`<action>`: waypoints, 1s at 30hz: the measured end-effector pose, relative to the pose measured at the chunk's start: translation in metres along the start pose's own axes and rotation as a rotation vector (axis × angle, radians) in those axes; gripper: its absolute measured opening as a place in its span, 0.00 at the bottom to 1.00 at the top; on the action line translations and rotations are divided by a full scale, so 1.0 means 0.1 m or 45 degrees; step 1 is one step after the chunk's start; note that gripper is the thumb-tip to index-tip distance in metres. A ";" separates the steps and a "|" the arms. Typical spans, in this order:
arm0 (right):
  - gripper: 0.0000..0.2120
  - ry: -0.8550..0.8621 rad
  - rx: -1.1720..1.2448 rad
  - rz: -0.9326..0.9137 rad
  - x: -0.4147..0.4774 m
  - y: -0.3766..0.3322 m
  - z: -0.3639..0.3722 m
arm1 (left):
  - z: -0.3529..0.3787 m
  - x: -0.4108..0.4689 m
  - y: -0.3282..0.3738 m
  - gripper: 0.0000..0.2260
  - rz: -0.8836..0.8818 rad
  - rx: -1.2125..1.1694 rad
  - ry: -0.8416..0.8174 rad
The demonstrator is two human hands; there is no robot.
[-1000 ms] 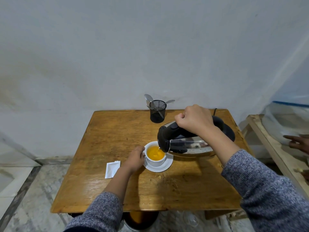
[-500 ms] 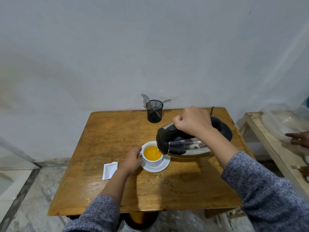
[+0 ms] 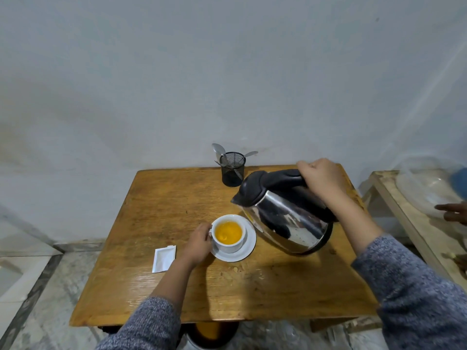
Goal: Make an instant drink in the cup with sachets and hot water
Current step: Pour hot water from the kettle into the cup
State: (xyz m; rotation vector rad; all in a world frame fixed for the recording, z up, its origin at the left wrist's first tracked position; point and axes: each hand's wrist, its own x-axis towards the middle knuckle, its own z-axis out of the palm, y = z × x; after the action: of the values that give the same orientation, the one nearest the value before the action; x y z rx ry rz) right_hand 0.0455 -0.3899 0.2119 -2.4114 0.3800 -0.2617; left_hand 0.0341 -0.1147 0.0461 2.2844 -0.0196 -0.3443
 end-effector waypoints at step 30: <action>0.17 1.036 1.180 0.885 0.32 1.11 -0.05 | 0.21 -0.02 -0.02 0.05 0.060 -0.124 0.201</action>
State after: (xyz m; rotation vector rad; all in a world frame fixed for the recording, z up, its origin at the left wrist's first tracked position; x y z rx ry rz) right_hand 0.0522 -0.4847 0.1459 -1.0904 1.1213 -0.8633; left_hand 0.0264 -0.1288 0.0320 2.2040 0.0234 -0.1372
